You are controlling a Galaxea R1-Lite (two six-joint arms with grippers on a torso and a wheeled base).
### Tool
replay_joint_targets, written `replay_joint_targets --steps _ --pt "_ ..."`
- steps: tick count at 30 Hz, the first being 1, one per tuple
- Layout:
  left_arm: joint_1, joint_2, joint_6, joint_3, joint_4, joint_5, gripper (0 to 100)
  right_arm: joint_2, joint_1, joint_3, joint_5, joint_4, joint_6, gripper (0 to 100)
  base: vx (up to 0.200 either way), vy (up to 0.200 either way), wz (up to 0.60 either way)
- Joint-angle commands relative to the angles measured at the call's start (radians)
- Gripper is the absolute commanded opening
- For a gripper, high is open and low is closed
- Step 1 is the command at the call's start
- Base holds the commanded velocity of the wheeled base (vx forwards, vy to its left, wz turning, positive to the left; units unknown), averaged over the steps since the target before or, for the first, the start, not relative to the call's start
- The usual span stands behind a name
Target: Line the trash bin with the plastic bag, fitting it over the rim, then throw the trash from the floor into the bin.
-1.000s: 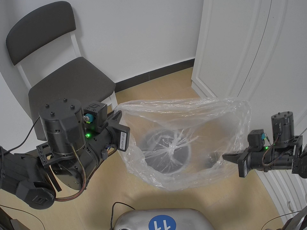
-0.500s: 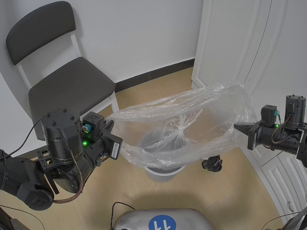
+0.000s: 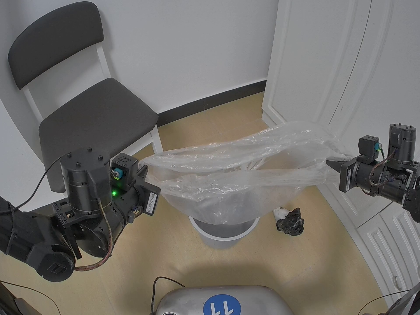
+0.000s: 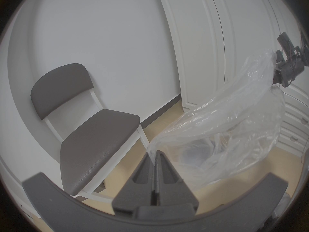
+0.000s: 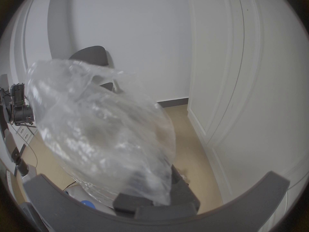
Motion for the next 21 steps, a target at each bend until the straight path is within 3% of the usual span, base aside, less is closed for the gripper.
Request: replay_joint_targets --steps 1,21 --pt "0.011 0.005 0.001 -0.001 0.0 0.001 0 0.008 0.0 -0.009 -0.027 -0.001 0.0 0 0.0 0.0 0.0" --pt "0.046 0.005 0.017 0.0 0.0 0.002 0 0.045 -0.044 0.009 -0.122 0.015 -0.123 0 0.0 0.0 0.0"
